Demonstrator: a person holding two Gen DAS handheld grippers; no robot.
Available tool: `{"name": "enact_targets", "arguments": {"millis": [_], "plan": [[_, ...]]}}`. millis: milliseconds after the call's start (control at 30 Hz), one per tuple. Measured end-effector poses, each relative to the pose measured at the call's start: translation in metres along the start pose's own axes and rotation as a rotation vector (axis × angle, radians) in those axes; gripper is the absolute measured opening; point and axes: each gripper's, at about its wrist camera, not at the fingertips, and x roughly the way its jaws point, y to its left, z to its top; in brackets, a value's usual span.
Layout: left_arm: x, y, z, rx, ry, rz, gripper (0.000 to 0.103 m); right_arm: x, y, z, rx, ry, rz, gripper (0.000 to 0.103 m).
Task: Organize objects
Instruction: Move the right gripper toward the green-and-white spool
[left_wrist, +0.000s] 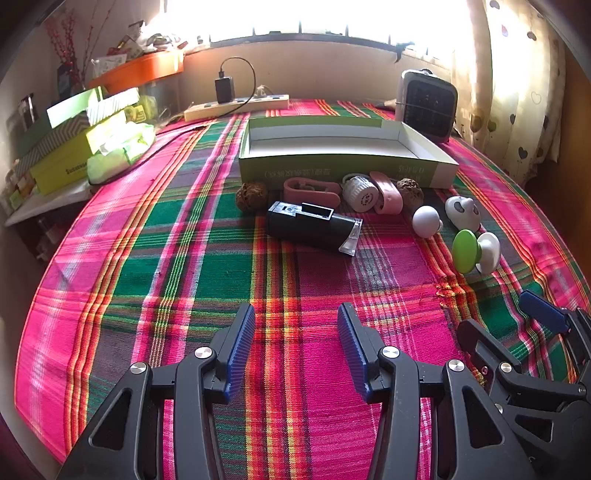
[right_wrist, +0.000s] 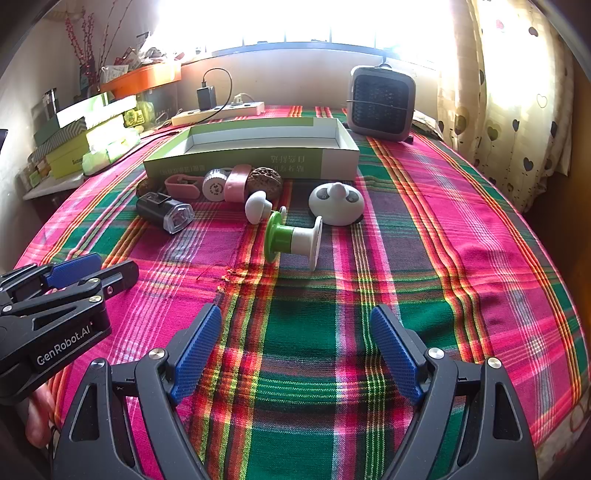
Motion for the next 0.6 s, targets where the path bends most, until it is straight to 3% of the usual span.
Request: {"name": "enact_targets", "arguments": {"millis": [600], "plan": [[-0.0002,-0.0015,0.0003,-0.002,0.0,0.002,0.045,0.0002,0.0004,0.0002,0.0,-0.003,-0.001,0.083]]}}
